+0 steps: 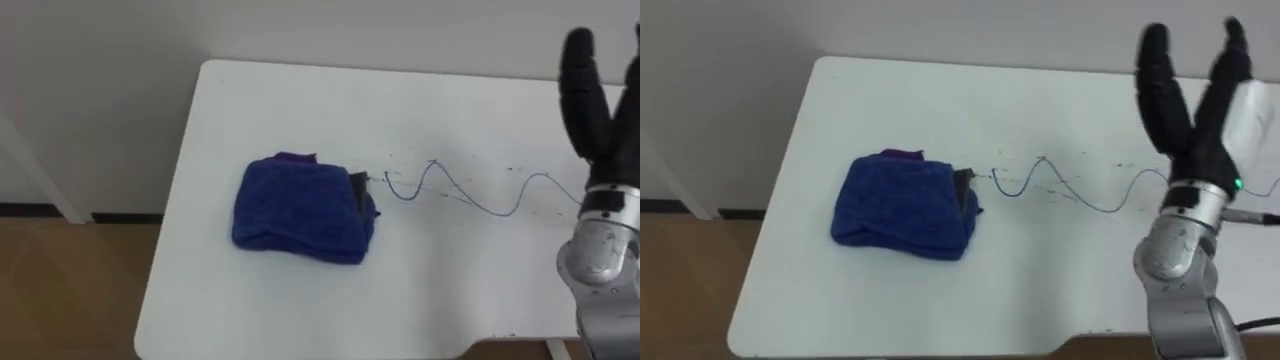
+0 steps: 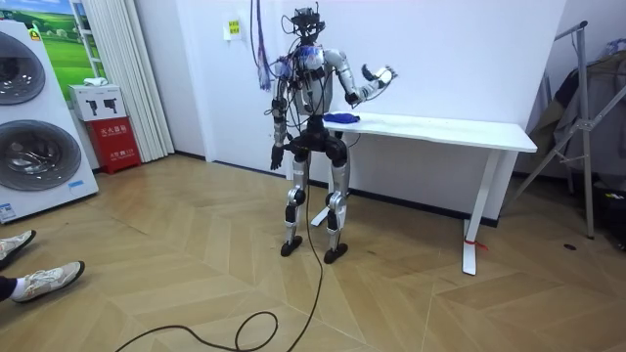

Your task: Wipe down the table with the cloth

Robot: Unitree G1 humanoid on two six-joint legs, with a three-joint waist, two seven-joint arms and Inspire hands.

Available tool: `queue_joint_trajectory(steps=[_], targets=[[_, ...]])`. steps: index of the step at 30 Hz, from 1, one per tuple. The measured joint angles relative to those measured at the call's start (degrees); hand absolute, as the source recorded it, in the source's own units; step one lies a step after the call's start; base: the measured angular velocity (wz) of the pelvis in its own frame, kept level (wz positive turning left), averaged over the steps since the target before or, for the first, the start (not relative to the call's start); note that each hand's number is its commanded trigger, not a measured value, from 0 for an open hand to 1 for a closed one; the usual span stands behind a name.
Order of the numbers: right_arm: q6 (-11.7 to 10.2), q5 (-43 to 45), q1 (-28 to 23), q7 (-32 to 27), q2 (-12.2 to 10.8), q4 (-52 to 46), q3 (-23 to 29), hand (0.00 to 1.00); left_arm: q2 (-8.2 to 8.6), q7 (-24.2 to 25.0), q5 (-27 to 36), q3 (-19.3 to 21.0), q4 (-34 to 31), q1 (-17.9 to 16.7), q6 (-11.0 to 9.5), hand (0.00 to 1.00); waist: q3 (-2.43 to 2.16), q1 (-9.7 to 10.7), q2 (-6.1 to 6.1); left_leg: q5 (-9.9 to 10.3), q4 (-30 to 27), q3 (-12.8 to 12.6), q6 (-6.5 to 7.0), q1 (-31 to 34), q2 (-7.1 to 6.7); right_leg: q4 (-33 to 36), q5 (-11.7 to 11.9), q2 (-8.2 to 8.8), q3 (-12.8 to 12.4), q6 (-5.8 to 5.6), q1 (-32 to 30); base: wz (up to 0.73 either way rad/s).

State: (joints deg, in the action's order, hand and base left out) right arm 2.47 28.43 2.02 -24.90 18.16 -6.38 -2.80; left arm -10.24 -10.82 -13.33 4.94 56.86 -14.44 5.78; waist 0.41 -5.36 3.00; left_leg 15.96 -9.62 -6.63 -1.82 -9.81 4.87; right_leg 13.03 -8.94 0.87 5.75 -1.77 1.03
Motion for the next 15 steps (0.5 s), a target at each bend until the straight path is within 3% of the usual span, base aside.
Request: queue_joint_trajectory(steps=[7,12,15], targets=[[-0.35,11.5,1.61,8.29,-0.69,-2.84,-12.81,0.0,-0.25,0.37,-1.5,-2.99,-0.25,0.54,0.01,0.0,-0.43,-3.52,0.88,-0.02,0.15,3.11,-0.03,0.41,0.3,-1.1,0.01,0.03,3.01,0.01,1.29,0.19],[0.12,11.95,2.18,13.32,-0.82,2.26,-19.17,0.0,-0.33,0.43,-2.04,-4.34,-2.46,0.76,0.04,0.0,-0.2,-5.85,1.02,-0.02,0.3,4.04,-0.03,0.32,0.26,-2.42,0.03,0.14,4.04,0.03,2.33,0.11],[0.29,12.72,2.31,16.3,-0.83,7.02,-20.74,0.0,-0.34,0.57,-2.32,-4.67,-2.56,1.52,0.02,0.0,0.0,-6.13,0.75,-0.02,0.28,4.56,-0.03,0.84,0.27,-2.42,0.02,0.24,4.87,0.03,2.21,0.13]])
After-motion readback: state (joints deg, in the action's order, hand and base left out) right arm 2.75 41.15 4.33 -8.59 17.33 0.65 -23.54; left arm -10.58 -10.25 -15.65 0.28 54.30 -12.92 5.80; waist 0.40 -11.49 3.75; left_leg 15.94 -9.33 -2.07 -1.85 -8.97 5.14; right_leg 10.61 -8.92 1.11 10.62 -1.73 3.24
